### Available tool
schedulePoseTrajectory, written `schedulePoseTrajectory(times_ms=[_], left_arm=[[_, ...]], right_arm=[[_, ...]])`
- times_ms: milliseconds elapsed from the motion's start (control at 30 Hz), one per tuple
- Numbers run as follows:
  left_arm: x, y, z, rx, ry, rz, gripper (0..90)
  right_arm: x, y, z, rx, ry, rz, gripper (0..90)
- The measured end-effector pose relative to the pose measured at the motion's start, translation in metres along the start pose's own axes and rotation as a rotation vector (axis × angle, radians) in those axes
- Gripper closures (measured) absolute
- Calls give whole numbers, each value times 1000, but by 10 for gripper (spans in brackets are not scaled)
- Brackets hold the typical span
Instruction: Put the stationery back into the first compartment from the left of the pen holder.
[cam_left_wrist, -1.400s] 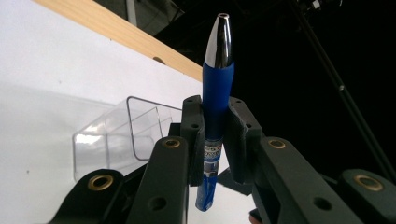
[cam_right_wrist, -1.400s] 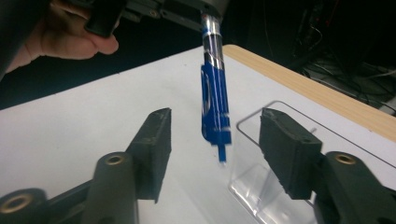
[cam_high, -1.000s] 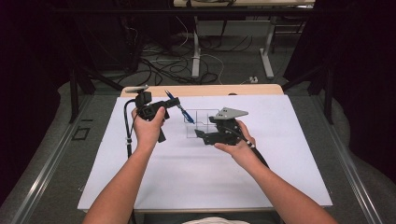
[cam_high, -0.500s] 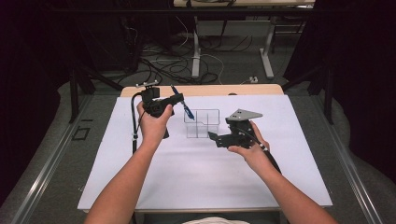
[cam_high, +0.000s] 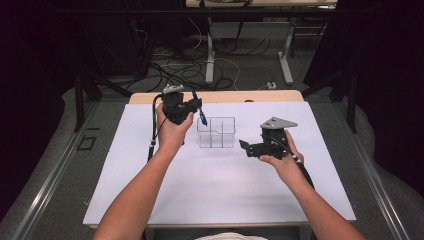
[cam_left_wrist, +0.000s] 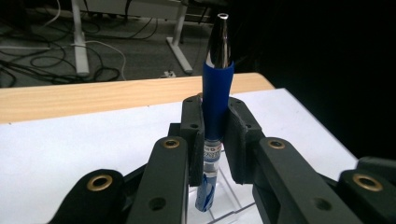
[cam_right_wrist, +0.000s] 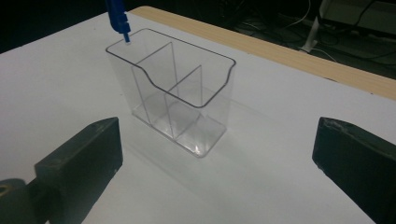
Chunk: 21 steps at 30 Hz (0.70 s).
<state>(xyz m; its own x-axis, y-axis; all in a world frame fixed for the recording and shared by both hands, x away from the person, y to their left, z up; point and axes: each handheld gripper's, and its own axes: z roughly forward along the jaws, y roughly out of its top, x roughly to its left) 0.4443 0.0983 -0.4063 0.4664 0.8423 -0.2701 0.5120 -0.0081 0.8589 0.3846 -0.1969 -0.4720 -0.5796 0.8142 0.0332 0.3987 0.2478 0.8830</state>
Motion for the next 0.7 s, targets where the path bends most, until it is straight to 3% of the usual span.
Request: schedulePoseTrajectory(times_ms=[200, 367, 700], left_arm=[[-5, -3, 8, 9, 37, 75, 790], [-7, -5, 14, 34, 58, 122, 790], [-10, -10, 24, 67, 81, 188, 790]], right_arm=[[-10, -4, -4, 5, -25, 33, 11], [-14, -9, -3, 8, -41, 32, 11], [-24, -17, -1, 29, -71, 56, 12]])
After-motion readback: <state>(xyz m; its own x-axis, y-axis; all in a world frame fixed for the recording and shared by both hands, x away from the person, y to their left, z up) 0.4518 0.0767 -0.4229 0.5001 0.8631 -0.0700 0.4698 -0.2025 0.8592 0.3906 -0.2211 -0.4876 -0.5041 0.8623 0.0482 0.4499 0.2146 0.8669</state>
